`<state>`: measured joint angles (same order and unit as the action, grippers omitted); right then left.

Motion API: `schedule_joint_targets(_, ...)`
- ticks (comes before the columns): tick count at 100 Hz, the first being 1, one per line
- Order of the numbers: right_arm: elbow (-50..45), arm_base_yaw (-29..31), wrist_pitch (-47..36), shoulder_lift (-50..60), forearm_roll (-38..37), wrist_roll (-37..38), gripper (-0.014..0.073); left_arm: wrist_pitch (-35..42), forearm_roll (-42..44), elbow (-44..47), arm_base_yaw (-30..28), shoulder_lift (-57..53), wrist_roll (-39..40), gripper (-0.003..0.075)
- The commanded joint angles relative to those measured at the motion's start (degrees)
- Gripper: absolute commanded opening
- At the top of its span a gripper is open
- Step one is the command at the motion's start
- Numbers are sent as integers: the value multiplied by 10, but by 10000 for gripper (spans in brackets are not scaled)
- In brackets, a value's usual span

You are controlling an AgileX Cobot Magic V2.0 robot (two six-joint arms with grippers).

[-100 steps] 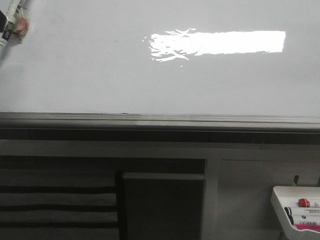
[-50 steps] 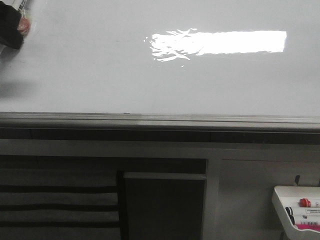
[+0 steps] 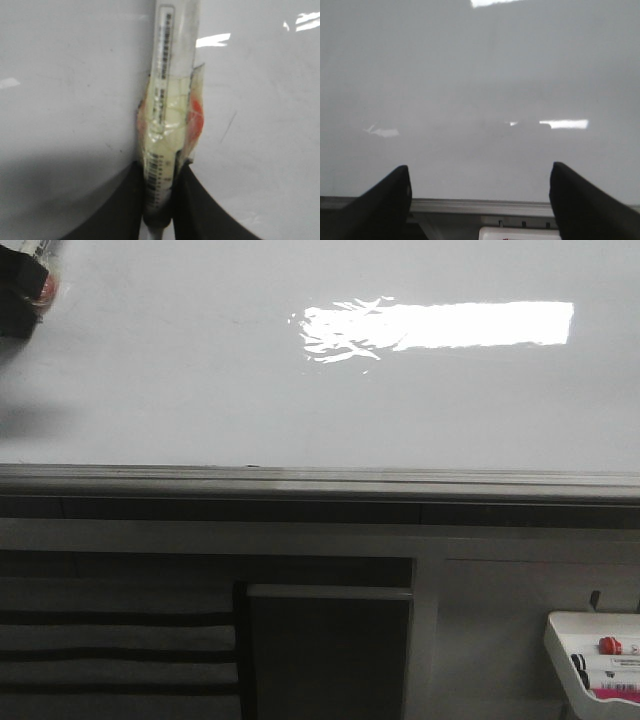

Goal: Write number 3 on whiteboard

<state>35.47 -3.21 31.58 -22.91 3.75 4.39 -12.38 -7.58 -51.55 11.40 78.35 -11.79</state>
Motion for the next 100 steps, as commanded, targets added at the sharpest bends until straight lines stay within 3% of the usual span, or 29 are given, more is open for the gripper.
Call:
schedule_joint_targets(1,52,3,9,-44,13,-28,514,-46,0,-35,10,-23,-29,-19)
schedule_joint_targets(12,105,-4,75,-110,68,-108,514,-191,-2,-84,33,-26,-105,-19)
schedule_joint_targets(20,144,-11,116,-166,147,-191,514,-274,-25,-120,55,-26,-158,-19)
schedule_joint_targets(41,223,-29,220,-295,333,-425,513,-442,-132,-185,117,-26,-368,-19)
schedule_joint_targets(53,261,-46,286,-360,419,-563,513,-511,-198,-213,149,-26,-447,-19)
schedule_joint_targets(75,319,-132,305,-451,416,-695,513,-537,-208,-237,208,-26,-480,-19)
schedule_joint_targets(100,357,-215,266,-504,414,-720,513,-539,-208,-237,224,-26,-500,-19)
